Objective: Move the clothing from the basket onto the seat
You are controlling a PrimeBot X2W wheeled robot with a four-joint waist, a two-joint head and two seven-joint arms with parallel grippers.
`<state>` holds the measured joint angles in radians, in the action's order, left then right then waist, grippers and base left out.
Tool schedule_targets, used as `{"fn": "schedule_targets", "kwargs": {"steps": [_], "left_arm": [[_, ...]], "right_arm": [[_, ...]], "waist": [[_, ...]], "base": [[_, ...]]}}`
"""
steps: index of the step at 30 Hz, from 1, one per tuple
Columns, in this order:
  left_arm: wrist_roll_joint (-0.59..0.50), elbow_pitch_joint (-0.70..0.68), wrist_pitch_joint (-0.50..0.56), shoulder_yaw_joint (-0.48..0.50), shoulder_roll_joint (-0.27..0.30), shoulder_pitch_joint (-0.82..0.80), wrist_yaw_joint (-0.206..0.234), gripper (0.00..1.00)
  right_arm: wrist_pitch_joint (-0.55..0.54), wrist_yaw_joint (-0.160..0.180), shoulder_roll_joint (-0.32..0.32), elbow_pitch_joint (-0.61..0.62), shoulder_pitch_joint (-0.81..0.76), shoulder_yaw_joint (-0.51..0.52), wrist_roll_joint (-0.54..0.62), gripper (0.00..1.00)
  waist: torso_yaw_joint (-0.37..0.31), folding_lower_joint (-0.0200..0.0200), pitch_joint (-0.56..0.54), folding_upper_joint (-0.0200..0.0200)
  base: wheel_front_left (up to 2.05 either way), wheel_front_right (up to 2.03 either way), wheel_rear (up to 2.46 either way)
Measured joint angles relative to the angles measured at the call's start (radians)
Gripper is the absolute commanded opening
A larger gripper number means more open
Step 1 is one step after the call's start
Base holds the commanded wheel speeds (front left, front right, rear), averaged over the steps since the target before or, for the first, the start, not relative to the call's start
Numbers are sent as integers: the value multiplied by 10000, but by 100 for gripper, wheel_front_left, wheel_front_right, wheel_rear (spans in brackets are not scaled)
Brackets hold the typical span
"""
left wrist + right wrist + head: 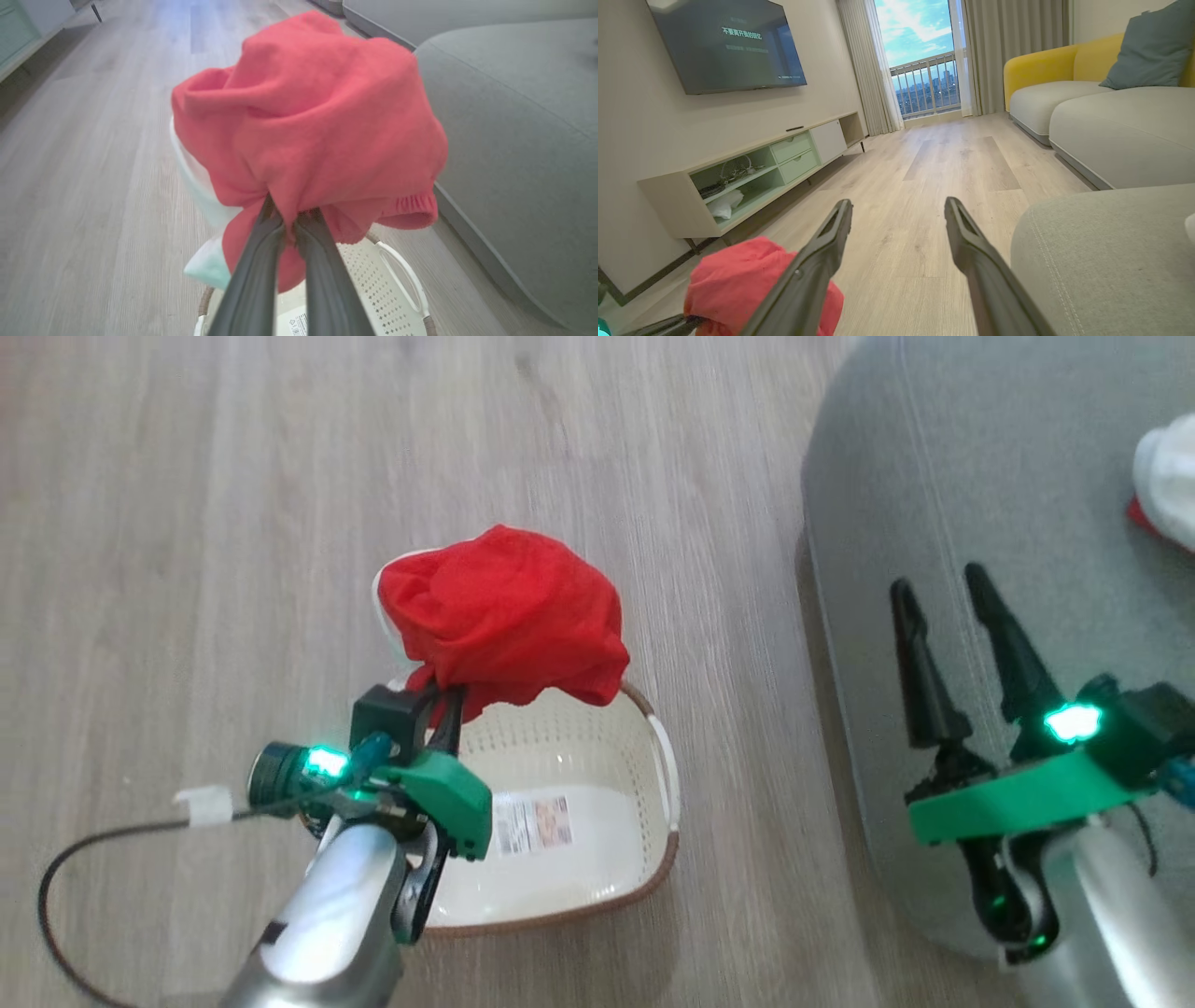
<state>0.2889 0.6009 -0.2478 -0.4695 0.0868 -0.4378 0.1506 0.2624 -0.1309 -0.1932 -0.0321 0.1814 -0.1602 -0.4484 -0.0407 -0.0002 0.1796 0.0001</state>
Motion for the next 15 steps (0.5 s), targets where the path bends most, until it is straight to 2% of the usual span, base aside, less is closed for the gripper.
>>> {"fn": "schedule_targets", "kwargs": {"steps": [8,15], "left_arm": [[-738,-1933,0,1187,-244,1372,-403,0],[-965,-3187,0,1881,-349,1805,-658,0]], "right_arm": [[0,0,19,-121,-646,-138,35,100],[-2,0,84,-117,-769,-132,102,100]], "waist": [[379,0,-1001,0],[649,0,-1328,0]], "base": [[0,0,0],[0,0,0]]}}
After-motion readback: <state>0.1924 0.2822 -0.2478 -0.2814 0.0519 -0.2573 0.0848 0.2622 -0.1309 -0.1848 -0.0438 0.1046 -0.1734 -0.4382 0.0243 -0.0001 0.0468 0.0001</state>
